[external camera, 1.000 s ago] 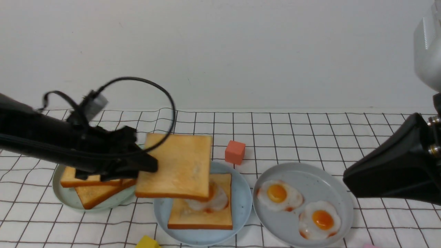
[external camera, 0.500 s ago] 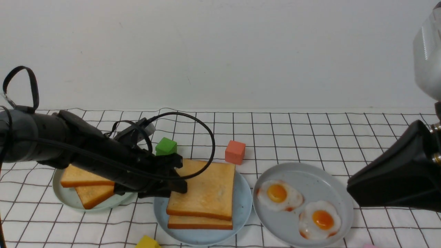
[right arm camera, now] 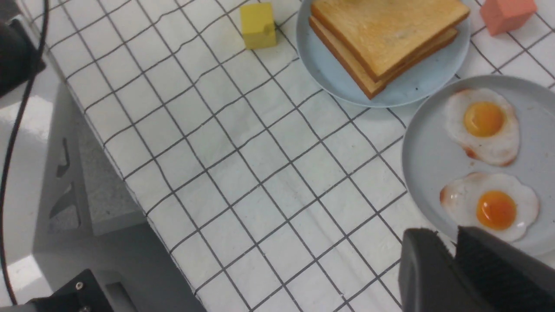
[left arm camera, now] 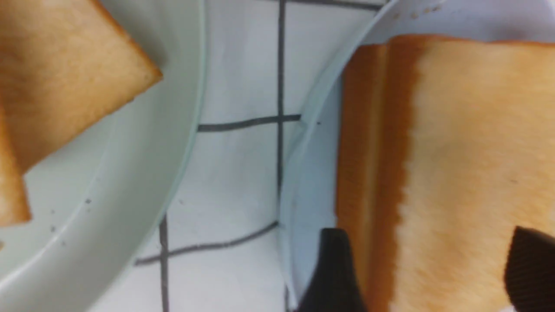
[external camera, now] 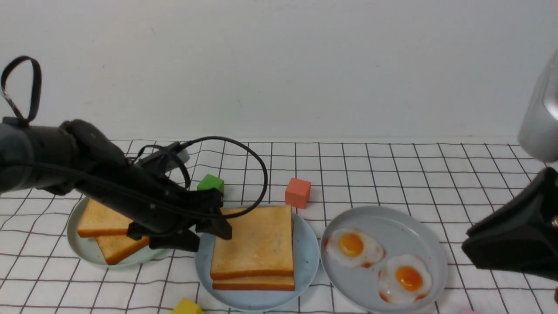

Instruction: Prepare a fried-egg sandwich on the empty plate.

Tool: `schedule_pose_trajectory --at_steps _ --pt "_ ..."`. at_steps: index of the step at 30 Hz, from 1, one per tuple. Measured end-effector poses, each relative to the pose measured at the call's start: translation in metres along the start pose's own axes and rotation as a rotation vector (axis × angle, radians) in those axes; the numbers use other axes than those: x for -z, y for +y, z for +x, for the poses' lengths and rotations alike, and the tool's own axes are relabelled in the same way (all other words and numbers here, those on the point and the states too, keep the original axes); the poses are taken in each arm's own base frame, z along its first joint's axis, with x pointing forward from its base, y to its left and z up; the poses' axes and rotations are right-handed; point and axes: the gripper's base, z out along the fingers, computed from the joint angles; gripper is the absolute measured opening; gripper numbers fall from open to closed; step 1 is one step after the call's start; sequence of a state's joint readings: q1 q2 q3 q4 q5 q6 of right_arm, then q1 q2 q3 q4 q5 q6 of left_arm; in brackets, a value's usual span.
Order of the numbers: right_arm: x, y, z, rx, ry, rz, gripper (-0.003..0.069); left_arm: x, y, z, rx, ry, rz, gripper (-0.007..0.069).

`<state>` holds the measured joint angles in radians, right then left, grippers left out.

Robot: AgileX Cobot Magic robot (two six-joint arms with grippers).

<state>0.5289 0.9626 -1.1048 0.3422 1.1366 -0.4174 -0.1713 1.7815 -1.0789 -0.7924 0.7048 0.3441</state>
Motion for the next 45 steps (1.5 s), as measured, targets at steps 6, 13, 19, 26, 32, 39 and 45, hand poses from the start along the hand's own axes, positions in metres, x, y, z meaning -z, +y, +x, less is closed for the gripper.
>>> schedule_pose_trajectory --at_steps 6,13,19,26,32,39,45 --pt "0.005 0.012 0.056 -0.073 -0.127 0.08 0.0133 0.066 -0.038 0.012 -0.099 -0.067 0.082 0.0577" --pt "0.012 0.027 0.12 -0.042 -0.36 0.181 0.0021 0.162 -0.081 0.083 -0.251 -0.174 0.199 0.0365" --pt "0.012 0.029 0.153 -0.113 -0.581 0.258 -0.0012 0.194 -0.076 0.179 -0.284 -0.235 0.276 0.0046" --pt "0.011 0.027 0.165 -0.258 -0.665 0.265 -0.0009 0.213 -0.04 0.252 -0.298 -0.424 0.229 -0.0013" --pt "0.012 0.027 0.166 -0.275 -0.671 0.264 -0.0006 0.223 -0.019 0.268 -0.287 -0.545 0.082 -0.0013" --pt "0.012 0.026 0.165 -0.273 -0.671 0.268 -0.0003 0.226 -0.006 0.265 -0.307 -0.601 -0.069 -0.0013" --pt "0.012 0.026 0.165 -0.272 -0.671 0.268 0.0001 0.227 -0.004 0.265 -0.314 -0.606 -0.09 -0.0013"
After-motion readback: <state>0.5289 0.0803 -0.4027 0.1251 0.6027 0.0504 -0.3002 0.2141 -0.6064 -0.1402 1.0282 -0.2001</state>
